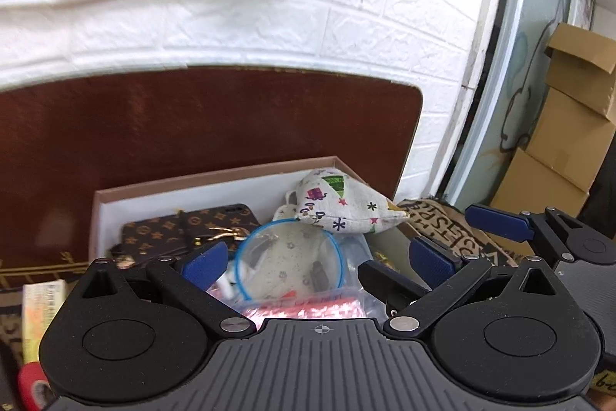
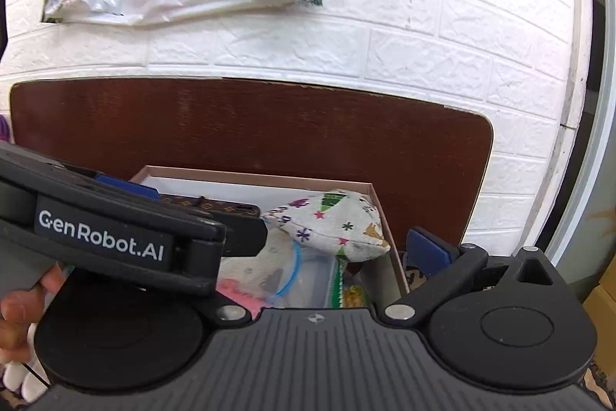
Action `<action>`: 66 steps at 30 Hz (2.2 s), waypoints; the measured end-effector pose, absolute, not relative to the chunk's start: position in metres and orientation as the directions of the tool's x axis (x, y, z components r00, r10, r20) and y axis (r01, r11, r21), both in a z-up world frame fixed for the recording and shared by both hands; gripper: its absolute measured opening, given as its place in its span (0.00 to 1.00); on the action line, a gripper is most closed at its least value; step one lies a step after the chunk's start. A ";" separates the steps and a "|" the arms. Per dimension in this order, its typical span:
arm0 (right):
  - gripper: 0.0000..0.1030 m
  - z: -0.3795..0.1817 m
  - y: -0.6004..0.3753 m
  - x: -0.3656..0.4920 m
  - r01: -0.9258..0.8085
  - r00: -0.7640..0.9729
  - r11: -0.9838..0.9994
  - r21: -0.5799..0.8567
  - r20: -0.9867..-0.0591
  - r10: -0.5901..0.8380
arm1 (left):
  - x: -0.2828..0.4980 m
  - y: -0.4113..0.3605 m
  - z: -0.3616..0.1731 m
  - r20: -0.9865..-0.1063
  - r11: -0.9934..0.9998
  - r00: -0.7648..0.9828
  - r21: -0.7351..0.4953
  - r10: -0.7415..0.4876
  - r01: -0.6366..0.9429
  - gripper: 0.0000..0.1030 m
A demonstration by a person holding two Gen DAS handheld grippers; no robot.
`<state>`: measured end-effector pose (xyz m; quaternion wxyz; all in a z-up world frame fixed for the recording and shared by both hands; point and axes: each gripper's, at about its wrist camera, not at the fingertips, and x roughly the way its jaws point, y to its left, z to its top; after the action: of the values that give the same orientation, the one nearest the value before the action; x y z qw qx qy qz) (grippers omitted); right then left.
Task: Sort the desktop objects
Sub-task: 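Open the left gripper to drop the cloth bag into the box, then withdraw the left gripper and move it to the black charger box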
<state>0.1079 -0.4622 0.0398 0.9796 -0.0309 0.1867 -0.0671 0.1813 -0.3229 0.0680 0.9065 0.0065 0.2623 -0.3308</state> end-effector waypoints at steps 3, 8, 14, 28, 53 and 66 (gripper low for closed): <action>0.99 0.045 -0.452 0.093 0.109 0.927 0.992 -0.067 -0.354 -0.126 | 0.162 -0.307 0.075 -0.461 0.797 0.673 -0.144 -0.579 0.587 1.00; 1.00 0.048 -0.426 0.065 0.077 0.934 0.994 -0.075 -0.344 -0.098 | 0.132 -0.281 0.078 -0.481 0.824 0.686 -0.163 -0.546 0.542 1.00; 1.00 0.044 -0.395 0.030 0.048 0.936 0.996 -0.075 -0.344 -0.071 | 0.094 -0.246 0.072 -0.478 0.833 0.694 -0.175 -0.538 0.524 1.00; 1.00 0.021 -0.336 -0.035 0.006 0.925 1.000 -0.003 -0.379 -0.007 | 0.029 -0.173 0.048 -0.491 0.853 0.701 -0.229 -0.517 0.469 1.00; 1.00 0.001 -0.266 -0.038 -0.100 0.893 0.994 0.038 -0.438 0.107 | 0.017 -0.074 0.020 -0.554 0.933 0.753 -0.246 -0.357 0.261 1.00; 0.99 -0.019 -0.237 0.008 -0.213 0.859 0.975 0.065 -0.463 0.218 | 0.063 -0.030 0.002 -0.600 0.958 0.755 -0.256 -0.263 0.130 1.00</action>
<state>0.0076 -0.2370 -0.0185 0.9641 0.0058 0.2408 0.1119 0.0634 -0.0305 0.0016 0.9315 -0.0998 0.3333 -0.1057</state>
